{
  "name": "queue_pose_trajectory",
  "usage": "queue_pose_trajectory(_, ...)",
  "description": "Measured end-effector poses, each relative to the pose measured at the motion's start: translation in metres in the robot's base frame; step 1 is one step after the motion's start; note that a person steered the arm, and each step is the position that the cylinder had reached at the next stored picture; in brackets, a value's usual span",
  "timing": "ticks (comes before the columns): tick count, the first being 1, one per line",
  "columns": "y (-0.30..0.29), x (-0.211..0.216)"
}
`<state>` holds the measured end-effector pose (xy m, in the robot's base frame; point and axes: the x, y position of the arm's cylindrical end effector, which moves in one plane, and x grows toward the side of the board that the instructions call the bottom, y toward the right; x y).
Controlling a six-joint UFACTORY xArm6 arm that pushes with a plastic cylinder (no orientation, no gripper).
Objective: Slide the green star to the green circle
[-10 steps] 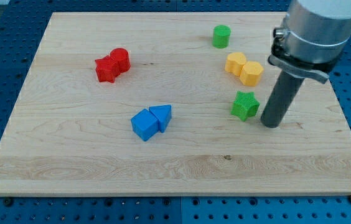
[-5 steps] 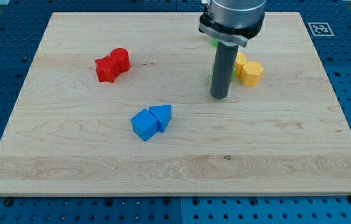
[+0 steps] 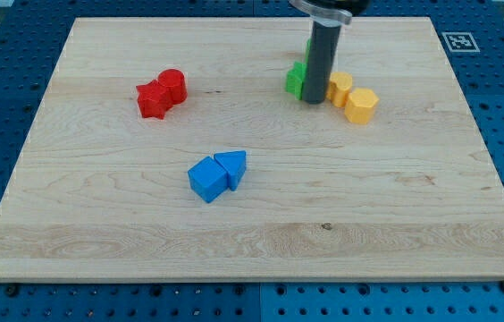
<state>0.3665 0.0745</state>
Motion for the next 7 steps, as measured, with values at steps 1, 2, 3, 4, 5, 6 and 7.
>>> queue_pose_trajectory(1, -0.029, -0.018)
queue_pose_trajectory(2, -0.051, -0.037)
queue_pose_trajectory(3, -0.056, -0.042)
queue_pose_trajectory(4, -0.054, -0.054)
queue_pose_trajectory(5, -0.048, -0.066)
queue_pose_trajectory(6, -0.049, -0.064)
queue_pose_trajectory(7, -0.037, -0.041)
